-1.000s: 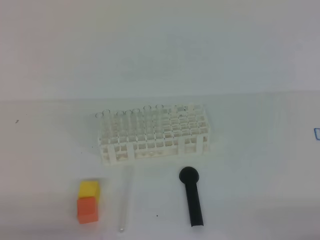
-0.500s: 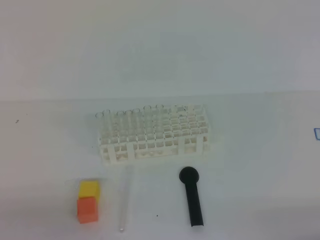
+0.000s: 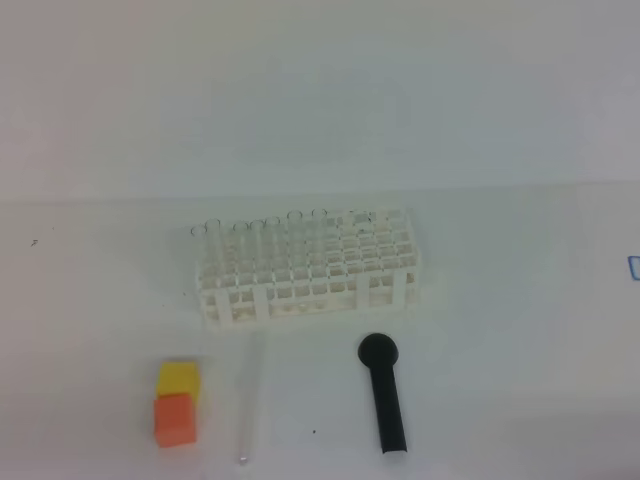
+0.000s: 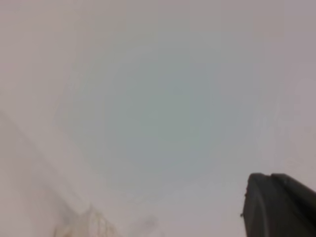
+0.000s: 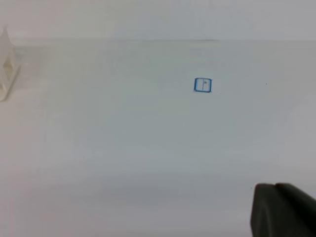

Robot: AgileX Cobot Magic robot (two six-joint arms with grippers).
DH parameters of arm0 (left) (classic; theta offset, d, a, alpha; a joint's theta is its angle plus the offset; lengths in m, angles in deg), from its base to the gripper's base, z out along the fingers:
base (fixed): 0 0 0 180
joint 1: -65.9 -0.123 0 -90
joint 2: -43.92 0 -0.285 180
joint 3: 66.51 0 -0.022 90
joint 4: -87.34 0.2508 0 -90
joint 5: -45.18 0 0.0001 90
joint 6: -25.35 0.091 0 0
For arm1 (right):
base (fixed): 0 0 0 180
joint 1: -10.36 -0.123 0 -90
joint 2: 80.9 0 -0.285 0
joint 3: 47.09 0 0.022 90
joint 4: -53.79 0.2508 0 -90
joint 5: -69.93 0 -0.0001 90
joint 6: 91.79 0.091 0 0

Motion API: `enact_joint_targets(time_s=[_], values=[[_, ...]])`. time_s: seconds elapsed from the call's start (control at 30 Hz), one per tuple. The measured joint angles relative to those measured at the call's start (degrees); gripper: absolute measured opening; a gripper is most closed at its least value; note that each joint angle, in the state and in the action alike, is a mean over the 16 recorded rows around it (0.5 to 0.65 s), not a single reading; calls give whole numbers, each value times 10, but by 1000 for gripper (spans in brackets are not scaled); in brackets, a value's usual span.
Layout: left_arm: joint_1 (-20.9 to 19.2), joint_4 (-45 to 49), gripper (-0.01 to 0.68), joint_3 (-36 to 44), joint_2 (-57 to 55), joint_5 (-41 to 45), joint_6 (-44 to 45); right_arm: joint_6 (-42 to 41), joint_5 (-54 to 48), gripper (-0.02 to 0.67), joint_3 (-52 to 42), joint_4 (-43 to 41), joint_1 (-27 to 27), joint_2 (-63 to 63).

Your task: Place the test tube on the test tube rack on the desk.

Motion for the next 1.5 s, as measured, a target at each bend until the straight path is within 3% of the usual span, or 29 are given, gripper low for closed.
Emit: enact_joint_targets(time_s=[0.17, 0.37, 0.63, 0.8, 1.0, 1.23, 1.5], values=[[0, 89, 0, -109, -67, 151, 25, 0, 0, -1, 0, 0, 0, 0], [0, 153, 0, -264, -225, 312, 129, 0, 0, -1, 0, 0, 0, 0], [4, 78, 4, -418, -500, 407, 315, 0, 0, -1, 0, 0, 0, 0], [35, 19, 31, -467, -648, 438, 380, 0, 0, -1, 0, 0, 0, 0], [109, 18, 75, -490, -775, 467, 347, 0, 0, -1, 0, 0, 0, 0], [199, 94, 145, -492, -860, 452, 232, 0, 0, -1, 0, 0, 0, 0], [240, 156, 292, -493, -922, 429, 143, 0, 0, -1, 0, 0, 0, 0]])
